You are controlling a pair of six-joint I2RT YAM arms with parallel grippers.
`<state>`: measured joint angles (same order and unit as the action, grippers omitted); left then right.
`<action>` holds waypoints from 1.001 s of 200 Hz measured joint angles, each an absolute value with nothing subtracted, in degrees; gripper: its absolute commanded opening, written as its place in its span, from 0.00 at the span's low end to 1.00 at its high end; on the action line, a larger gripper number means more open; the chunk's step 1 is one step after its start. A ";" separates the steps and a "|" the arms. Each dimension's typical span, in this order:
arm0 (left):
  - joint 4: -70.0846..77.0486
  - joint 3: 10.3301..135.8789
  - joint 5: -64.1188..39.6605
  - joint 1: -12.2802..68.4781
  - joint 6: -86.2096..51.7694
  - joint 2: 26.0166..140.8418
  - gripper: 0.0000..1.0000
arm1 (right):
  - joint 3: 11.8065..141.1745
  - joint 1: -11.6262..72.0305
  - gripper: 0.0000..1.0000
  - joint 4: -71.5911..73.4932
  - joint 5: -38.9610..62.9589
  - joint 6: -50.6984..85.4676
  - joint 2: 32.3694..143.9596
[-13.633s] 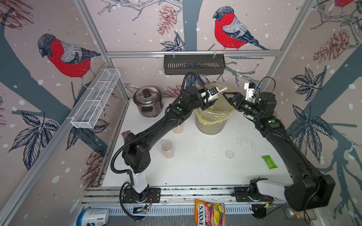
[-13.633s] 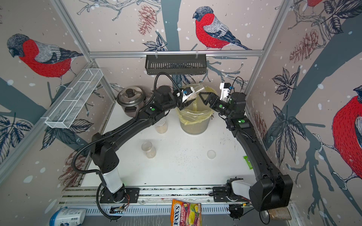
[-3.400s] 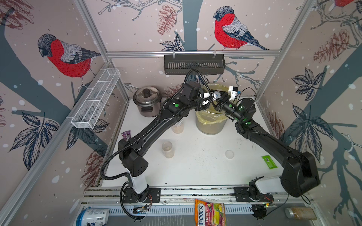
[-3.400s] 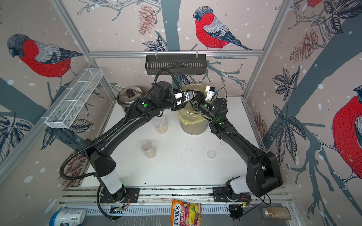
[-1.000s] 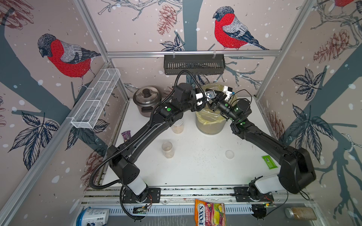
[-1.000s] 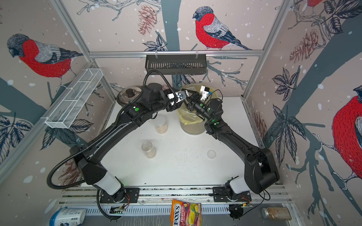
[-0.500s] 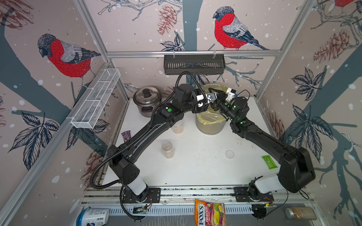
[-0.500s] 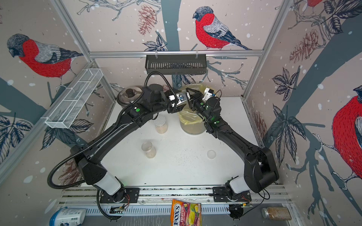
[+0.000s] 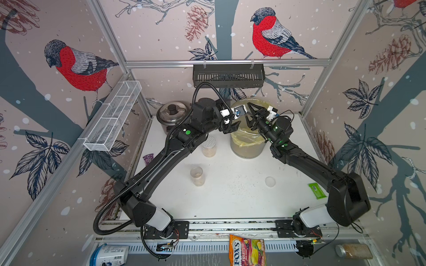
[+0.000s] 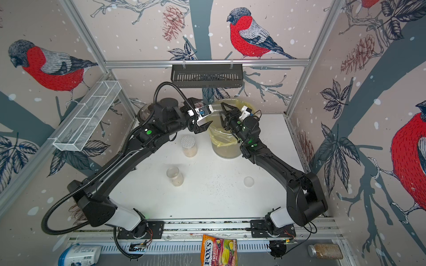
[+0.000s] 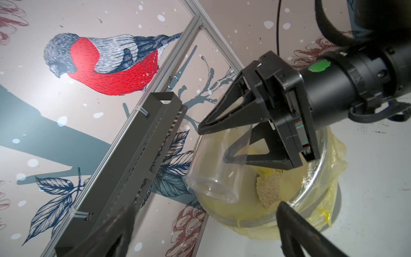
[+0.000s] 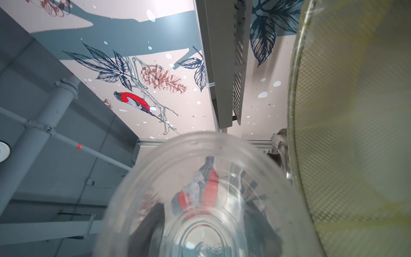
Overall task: Empty moldy rice from jars
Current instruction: Pour the moldy rice from the jar into the trash bin.
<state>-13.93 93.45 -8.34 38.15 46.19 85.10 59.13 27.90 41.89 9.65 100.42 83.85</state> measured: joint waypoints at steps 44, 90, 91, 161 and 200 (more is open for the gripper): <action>-8.01 88.25 -8.99 37.34 42.33 82.04 0.98 | 58.57 30.39 0.33 45.69 3.55 112.33 84.03; -3.86 86.08 -10.35 37.34 38.98 80.62 0.97 | 58.19 34.74 0.31 54.50 -5.93 118.41 86.39; -3.75 86.06 -10.35 37.34 38.98 80.55 0.97 | 58.22 34.81 0.31 54.65 -6.07 118.43 86.46; -2.04 82.32 -10.24 37.34 38.28 77.23 0.98 | 55.72 37.23 0.32 66.35 -16.78 119.77 88.90; -1.96 81.65 -10.00 37.34 37.76 77.08 0.98 | 58.11 38.65 0.32 72.16 -21.41 119.79 92.66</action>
<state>-1.96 81.65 -10.00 37.34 37.76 77.08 58.11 38.65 72.16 -21.41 119.79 92.66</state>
